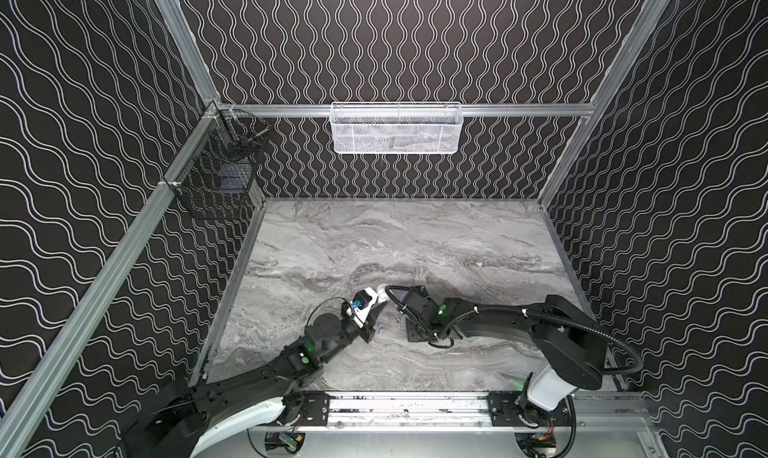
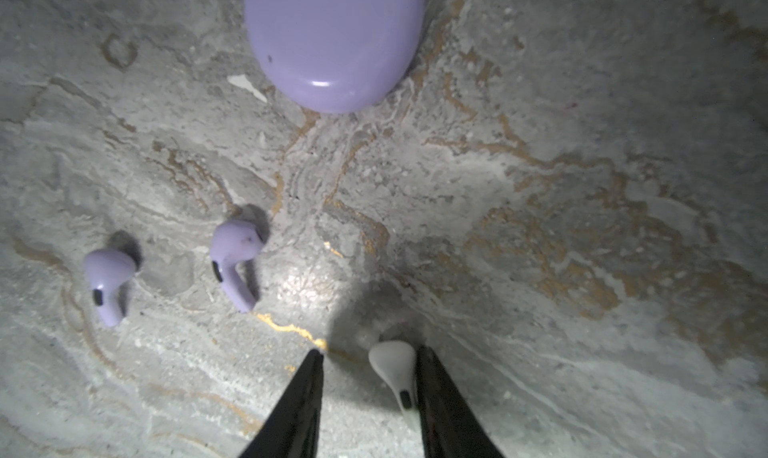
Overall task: Insert the wireless bluetooth earbuds into the charging case
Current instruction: 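Move the open right gripper over the second white earbud on the table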
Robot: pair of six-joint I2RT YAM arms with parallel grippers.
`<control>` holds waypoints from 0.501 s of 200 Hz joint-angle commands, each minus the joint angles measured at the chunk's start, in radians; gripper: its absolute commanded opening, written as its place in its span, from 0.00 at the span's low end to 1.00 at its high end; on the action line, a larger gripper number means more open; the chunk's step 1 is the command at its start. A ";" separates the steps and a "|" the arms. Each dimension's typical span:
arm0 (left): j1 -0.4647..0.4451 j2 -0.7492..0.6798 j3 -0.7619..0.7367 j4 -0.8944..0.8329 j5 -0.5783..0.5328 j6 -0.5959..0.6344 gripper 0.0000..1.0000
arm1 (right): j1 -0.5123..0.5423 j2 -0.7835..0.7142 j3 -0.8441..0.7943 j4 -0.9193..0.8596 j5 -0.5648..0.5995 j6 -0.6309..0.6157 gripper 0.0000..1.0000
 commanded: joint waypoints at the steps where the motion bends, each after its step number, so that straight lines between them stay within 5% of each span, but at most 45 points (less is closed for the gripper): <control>1: 0.000 0.001 0.002 0.016 -0.008 0.006 0.00 | -0.001 0.002 0.010 -0.042 0.035 -0.017 0.40; 100: 0.001 -0.012 0.001 -0.002 -0.044 0.004 0.00 | -0.001 0.020 0.063 -0.097 0.064 -0.068 0.40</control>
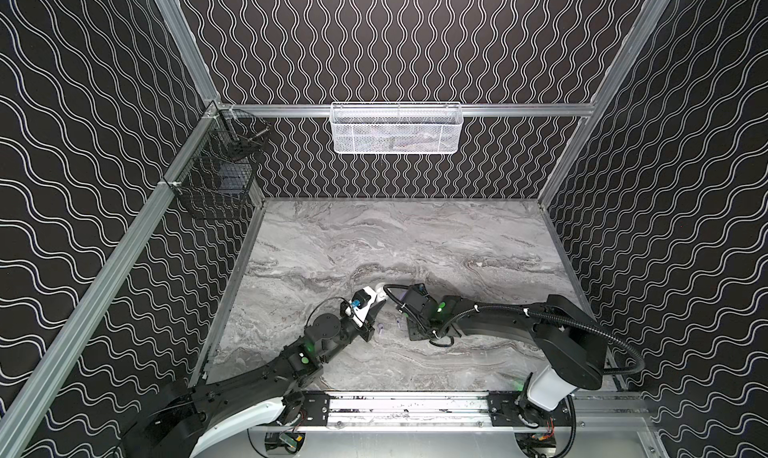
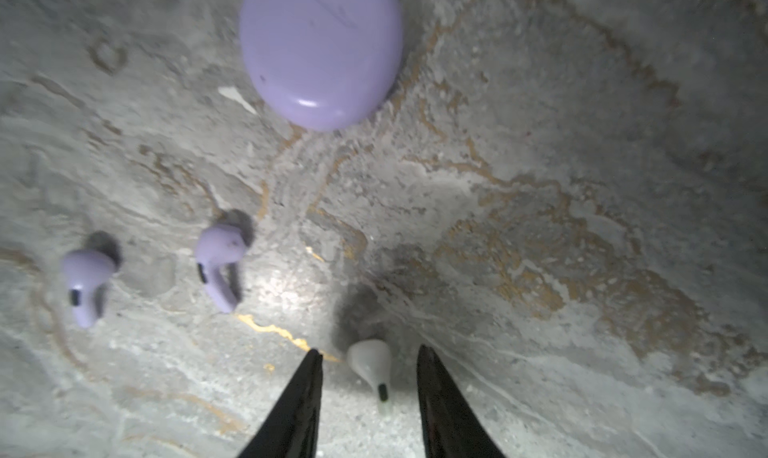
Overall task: Insert the wireless bluetooth earbuds into the charging case
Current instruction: 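Move the open right gripper over the second white earbud on the table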
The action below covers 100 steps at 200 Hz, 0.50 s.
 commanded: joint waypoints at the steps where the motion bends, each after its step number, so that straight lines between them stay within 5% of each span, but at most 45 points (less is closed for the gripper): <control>1: 0.000 -0.005 0.001 0.005 -0.014 0.004 0.00 | -0.001 0.018 0.021 -0.038 0.014 -0.010 0.40; 100: 0.000 -0.017 -0.001 -0.005 -0.030 0.001 0.00 | 0.000 0.059 0.029 -0.056 0.011 -0.005 0.39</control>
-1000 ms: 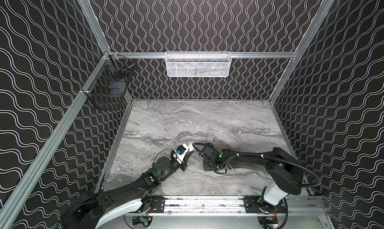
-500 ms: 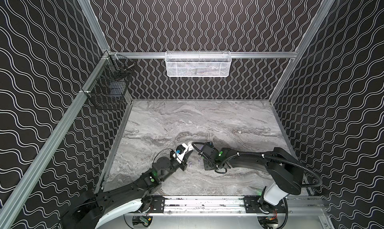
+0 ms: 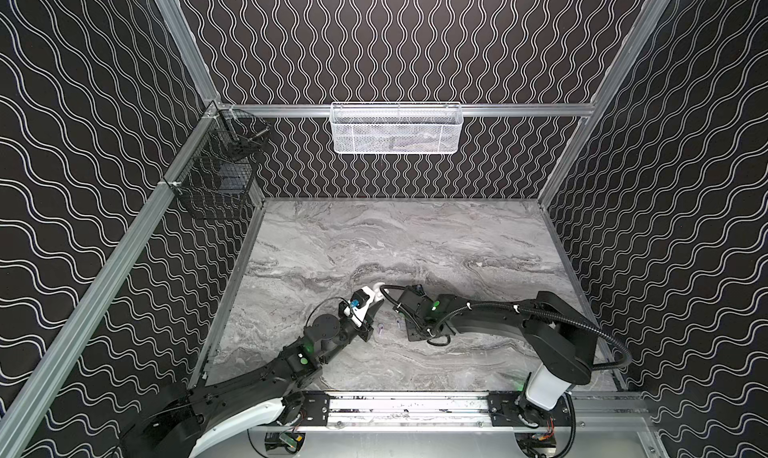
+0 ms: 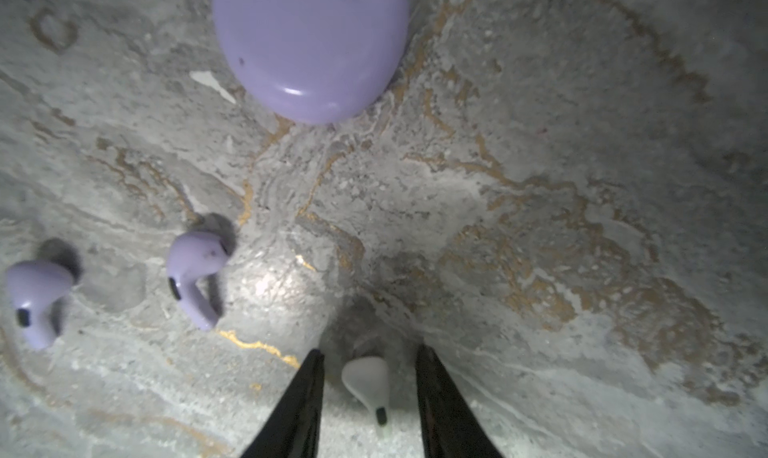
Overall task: Insert the wireless bluetooth earbuds into the charging case
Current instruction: 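Move the open right gripper over the second white earbud on the table, then lower the right gripper and close it on the white earbud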
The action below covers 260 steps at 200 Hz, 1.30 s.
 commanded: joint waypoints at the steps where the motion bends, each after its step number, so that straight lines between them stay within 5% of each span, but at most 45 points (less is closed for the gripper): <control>1: 0.001 -0.001 0.003 0.013 -0.003 0.001 0.00 | 0.000 0.007 0.005 -0.025 0.010 -0.005 0.39; 260: 0.000 -0.008 0.003 -0.002 -0.031 -0.003 0.00 | -0.001 0.027 0.038 -0.057 0.014 -0.015 0.29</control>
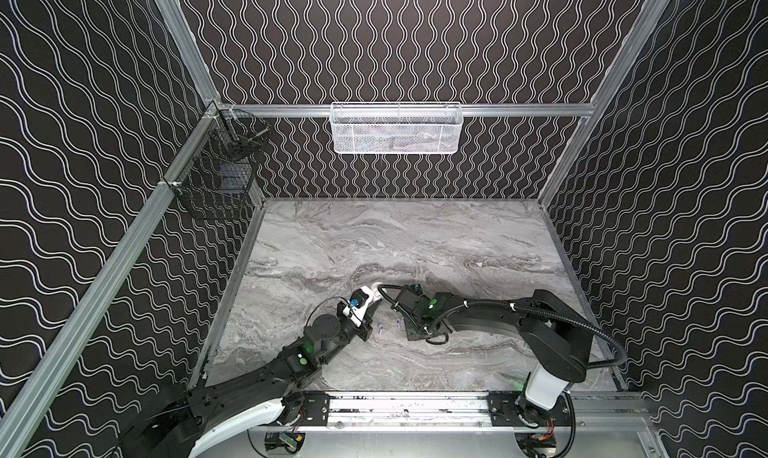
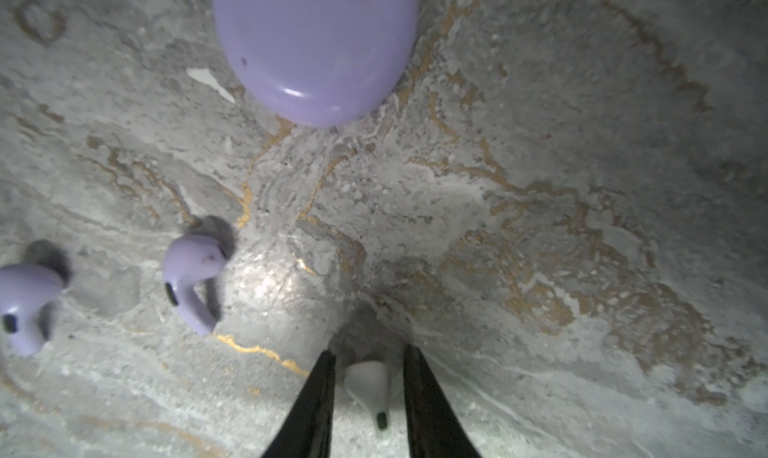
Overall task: Insert the wireless bluetooth earbuds into the charging case
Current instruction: 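Lower the right gripper and close it on the white earbud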
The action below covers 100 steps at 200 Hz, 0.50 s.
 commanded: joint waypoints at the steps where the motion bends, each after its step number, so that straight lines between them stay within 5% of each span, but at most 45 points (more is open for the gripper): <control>1: 0.000 0.003 0.003 0.024 -0.005 -0.001 0.00 | -0.001 0.003 0.005 -0.023 0.012 0.002 0.29; 100: 0.000 0.009 0.005 0.025 -0.006 -0.001 0.00 | 0.000 0.001 0.002 -0.027 0.013 0.000 0.26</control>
